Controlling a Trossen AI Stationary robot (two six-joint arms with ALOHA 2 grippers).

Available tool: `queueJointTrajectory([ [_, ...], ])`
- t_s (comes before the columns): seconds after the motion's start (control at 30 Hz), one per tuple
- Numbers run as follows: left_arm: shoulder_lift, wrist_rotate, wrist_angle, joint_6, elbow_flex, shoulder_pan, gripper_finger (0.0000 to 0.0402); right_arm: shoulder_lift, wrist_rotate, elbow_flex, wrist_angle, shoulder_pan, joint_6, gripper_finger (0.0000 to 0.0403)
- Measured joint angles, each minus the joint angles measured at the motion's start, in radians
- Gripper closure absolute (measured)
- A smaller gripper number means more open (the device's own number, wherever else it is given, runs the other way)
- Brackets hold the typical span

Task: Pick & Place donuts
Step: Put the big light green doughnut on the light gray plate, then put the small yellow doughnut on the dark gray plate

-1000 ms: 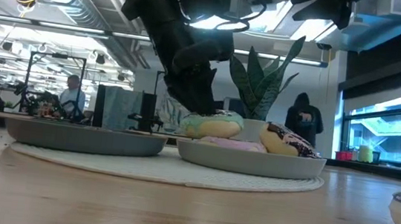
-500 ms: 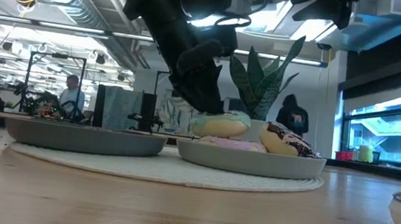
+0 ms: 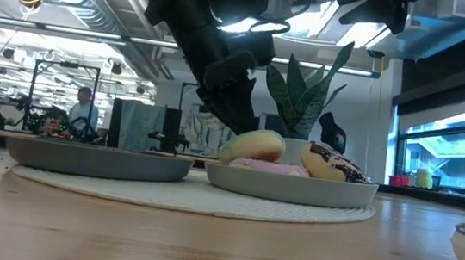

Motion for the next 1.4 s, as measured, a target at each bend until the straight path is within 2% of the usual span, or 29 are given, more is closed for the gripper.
queueJointTrajectory([
  [0.3, -0.063, 0.008, 0.016, -0.035, 0.0, 0.016, 0.022, 0.0, 0.0, 0.0, -0.01, 0.0, 0.007, 0.0205],
  [0.47, -0.162, -0.002, 0.017, -0.099, 0.0, 0.015, 0.0224, -0.008, 0.056, 0.0, -0.13, -0.025, 0.198, 0.0205],
  [0.63, -0.264, -0.001, 0.003, -0.187, 0.0, 0.012, 0.0222, -0.014, 0.062, -0.001, -0.365, -0.088, 0.337, 0.0205],
  [0.73, -0.303, -0.001, -0.008, -0.213, 0.0, 0.005, 0.0221, -0.015, 0.102, -0.002, -0.459, -0.142, 0.366, 0.0205],
  [0.9, -0.329, -0.008, -0.002, -0.232, 0.0, -0.005, 0.0226, -0.015, 0.149, -0.04, -0.458, -0.252, 0.321, 0.0205],
  [0.97, -0.329, -0.008, -0.004, -0.247, 0.0, -0.011, 0.0226, -0.015, 0.132, -0.06, -0.447, -0.302, 0.366, 0.0205],
  [1.13, -0.325, -0.008, -0.006, -0.248, 0.0, -0.028, 0.0223, -0.015, 0.051, -0.135, -0.434, -0.441, 0.342, 0.0205],
  [1.27, -0.324, -0.008, -0.007, -0.248, 0.0, -0.028, 0.0222, -0.014, -0.073, -0.209, -0.31, -0.545, 0.282, 0.0205],
  [1.4, -0.324, -0.008, -0.007, -0.248, 0.0, -0.028, 0.0225, -0.001, -0.121, -0.271, -0.188, -0.624, 0.256, 0.0205],
])
